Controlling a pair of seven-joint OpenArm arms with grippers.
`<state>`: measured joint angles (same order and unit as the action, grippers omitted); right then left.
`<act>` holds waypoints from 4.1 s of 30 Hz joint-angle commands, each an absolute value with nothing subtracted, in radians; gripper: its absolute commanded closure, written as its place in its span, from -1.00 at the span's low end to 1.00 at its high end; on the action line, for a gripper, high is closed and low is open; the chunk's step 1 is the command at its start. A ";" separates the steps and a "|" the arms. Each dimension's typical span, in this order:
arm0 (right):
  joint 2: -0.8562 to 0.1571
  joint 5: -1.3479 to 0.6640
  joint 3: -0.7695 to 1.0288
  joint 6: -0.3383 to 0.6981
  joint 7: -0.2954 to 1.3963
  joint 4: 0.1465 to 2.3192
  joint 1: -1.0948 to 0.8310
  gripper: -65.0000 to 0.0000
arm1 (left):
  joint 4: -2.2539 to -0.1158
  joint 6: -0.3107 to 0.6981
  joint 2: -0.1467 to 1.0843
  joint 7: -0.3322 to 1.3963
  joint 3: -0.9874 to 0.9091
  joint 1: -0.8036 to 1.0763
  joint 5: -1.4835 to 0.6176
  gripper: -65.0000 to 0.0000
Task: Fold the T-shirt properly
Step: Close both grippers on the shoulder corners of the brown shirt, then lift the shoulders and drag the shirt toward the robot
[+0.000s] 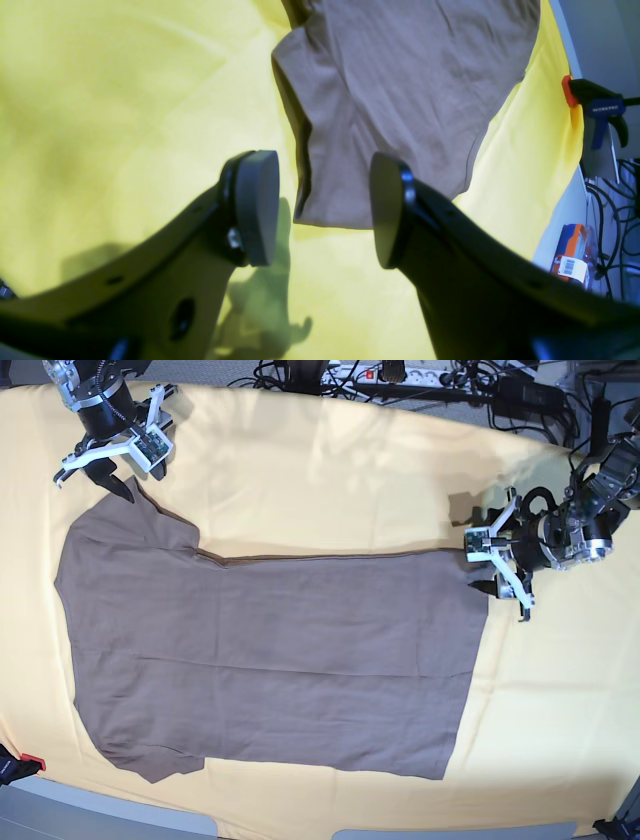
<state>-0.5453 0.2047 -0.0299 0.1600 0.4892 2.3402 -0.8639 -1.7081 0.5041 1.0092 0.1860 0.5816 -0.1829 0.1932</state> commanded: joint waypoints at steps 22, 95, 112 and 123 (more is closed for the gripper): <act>-0.554 0.205 -0.024 0.180 0.444 2.285 -0.843 0.01 | -1.713 0.477 0.965 0.218 0.574 -0.195 0.198 1.00; -0.598 0.271 -0.024 0.097 0.739 2.356 -1.221 1.00 | -2.143 0.689 1.432 0.262 0.574 0.044 -0.018 1.00; -0.602 0.338 -0.024 0.081 0.612 2.356 -0.979 1.00 | -2.143 0.450 1.322 0.410 0.574 -0.039 0.006 1.00; -0.665 0.226 -0.024 0.133 0.533 2.329 -0.753 1.00 | -2.107 0.257 1.219 0.421 0.574 -0.069 0.136 1.00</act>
